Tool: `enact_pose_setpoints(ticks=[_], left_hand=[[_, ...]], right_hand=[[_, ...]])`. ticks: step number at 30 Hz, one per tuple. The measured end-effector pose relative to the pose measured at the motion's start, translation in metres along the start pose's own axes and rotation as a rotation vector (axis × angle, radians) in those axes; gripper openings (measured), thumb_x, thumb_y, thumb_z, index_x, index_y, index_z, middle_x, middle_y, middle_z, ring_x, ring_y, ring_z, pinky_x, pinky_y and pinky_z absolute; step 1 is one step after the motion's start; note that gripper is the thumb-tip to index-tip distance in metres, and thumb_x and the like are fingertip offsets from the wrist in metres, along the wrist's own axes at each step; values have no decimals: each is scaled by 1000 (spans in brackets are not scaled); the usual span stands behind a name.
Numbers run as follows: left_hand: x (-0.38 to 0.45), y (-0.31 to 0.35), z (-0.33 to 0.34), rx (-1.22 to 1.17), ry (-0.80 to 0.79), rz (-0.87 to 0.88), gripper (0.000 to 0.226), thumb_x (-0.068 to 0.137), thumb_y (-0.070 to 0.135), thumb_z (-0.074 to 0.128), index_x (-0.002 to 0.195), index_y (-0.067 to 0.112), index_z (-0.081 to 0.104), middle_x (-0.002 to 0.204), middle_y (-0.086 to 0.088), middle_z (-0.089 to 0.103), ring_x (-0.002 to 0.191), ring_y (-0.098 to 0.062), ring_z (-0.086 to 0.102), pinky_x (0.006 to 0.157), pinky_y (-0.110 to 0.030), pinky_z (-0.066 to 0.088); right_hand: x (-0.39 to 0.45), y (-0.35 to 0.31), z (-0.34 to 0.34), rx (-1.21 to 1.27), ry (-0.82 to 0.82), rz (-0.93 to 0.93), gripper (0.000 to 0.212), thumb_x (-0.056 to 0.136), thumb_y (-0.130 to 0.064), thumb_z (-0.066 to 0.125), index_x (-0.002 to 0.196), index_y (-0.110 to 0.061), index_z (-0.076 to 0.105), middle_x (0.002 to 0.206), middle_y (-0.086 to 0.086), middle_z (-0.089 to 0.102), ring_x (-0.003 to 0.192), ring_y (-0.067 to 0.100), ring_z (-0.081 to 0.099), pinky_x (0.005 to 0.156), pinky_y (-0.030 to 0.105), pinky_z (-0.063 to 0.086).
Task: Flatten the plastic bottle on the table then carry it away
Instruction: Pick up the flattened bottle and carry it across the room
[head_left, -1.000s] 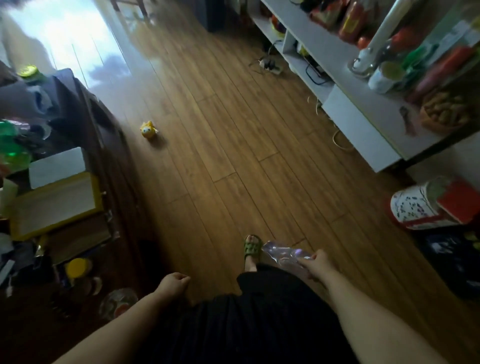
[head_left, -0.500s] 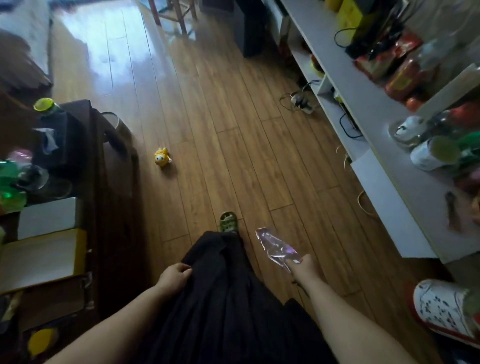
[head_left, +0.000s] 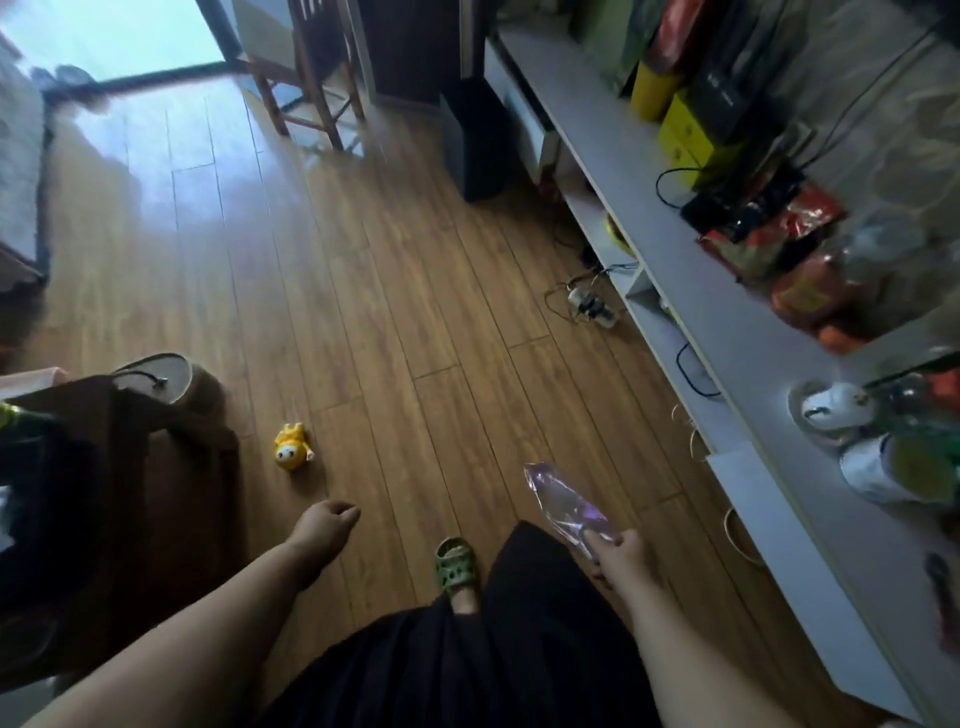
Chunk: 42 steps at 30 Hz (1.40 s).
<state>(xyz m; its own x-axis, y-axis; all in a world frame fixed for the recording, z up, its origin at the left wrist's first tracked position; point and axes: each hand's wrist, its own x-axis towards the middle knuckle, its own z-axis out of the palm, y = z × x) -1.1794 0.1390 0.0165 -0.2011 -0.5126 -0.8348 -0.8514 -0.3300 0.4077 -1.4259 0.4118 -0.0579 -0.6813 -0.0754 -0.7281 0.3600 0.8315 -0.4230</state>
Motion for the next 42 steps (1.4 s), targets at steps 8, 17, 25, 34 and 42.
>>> enact_pose_setpoints(ticks=[8, 17, 25, 34, 42], left_hand=[[90, 137, 3, -46, -80, -103, 33, 95, 20, 48, 124, 5, 54, 119, -15, 60, 106, -24, 58, 84, -34, 49], [203, 313, -56, -178, 50, -192, 30, 95, 17, 49, 117, -1, 57, 90, -9, 62, 79, -20, 59, 54, -24, 44], [271, 455, -85, -73, 57, 13, 32, 95, 13, 50, 124, 0, 56, 128, -17, 60, 119, -28, 55, 102, -36, 42], [401, 596, -221, -59, 18, -64, 34, 96, 15, 48, 124, -1, 55, 126, -19, 60, 115, -30, 56, 103, -41, 44], [487, 726, -348, -64, 83, 37, 35, 95, 15, 47, 126, 0, 53, 129, -20, 57, 121, -31, 53, 105, -46, 43]], right_hand=[[120, -150, -2, -52, -24, 27, 33, 78, -33, 73, 73, -16, 45, 63, 7, 65, 49, 22, 64, 51, 27, 44], [266, -418, -47, -132, -182, -117, 30, 84, -31, 70, 90, -12, 48, 84, 11, 65, 54, 17, 60, 44, 24, 43], [329, -535, -5, -217, -253, -74, 28, 93, -32, 56, 105, -7, 50, 85, 11, 64, 53, 17, 62, 40, 22, 42], [421, -716, 27, -96, -135, 37, 32, 94, -30, 57, 98, 2, 59, 64, 12, 63, 45, 19, 58, 42, 21, 40], [447, -876, 87, 114, 17, 26, 40, 88, -33, 64, 112, -3, 51, 91, 15, 66, 54, 17, 60, 47, 27, 44]])
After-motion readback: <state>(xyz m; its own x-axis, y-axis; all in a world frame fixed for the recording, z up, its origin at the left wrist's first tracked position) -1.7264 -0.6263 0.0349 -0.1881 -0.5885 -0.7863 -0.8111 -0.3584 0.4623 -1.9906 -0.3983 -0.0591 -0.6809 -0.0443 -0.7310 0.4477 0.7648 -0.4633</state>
